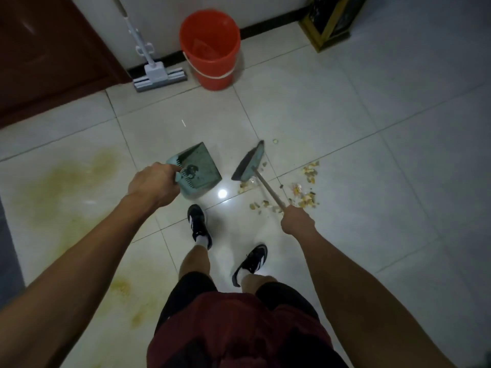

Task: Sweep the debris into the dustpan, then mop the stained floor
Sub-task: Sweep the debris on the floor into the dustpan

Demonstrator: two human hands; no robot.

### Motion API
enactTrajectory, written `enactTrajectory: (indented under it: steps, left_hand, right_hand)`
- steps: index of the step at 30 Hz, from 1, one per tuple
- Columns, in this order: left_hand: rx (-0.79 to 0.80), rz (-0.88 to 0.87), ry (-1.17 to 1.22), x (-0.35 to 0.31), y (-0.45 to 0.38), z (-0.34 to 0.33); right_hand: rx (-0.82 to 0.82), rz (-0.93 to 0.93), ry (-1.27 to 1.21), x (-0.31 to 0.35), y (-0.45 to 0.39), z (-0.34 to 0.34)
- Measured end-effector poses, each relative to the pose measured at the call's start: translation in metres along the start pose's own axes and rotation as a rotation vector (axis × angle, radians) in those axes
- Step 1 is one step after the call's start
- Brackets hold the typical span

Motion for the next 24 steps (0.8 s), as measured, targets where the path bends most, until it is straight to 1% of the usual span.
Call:
enactTrajectory:
  steps: [6, 11, 17, 22, 24]
  left_hand:
    - [0.024, -0.079, -0.008, -0.058, 0.009, -0.005]
    - [0.032, -0.125, -0.023, -0.082, 0.012, 0.006]
    - [0.033, -0.136, -0.06, -0.072, -0.002, 0.038]
    - [0.046, -0.142, -0.106, -0.036, -0.04, 0.067]
    - [0.071, -0.148, -0.12, -0.019, -0.059, 0.08]
  right_hand:
    - [-0.006, -0.025, -0.084, -0.053, 0.016, -0.001]
    - [-0.02, 0.008, -0.15, -0.058, 0.024, 0.004]
    - [-0.04, 0.046, -0.188, -0.022, 0.02, 0.025]
    - [-0.041, 0.058, -0.22, 0.031, 0.008, 0.047]
    - [-0.064, 0.071, -0.228, 0.057, 0.002, 0.051]
Point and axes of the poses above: each hand's wrist, its own y-axis away from the middle knuckle, its own z-axis out of the back of the hand, x = y × z, the point moved 2 cm from there along -y, towards the middle knuckle, and after that the axes turned 15 degrees about x, right-handed, at the moved point
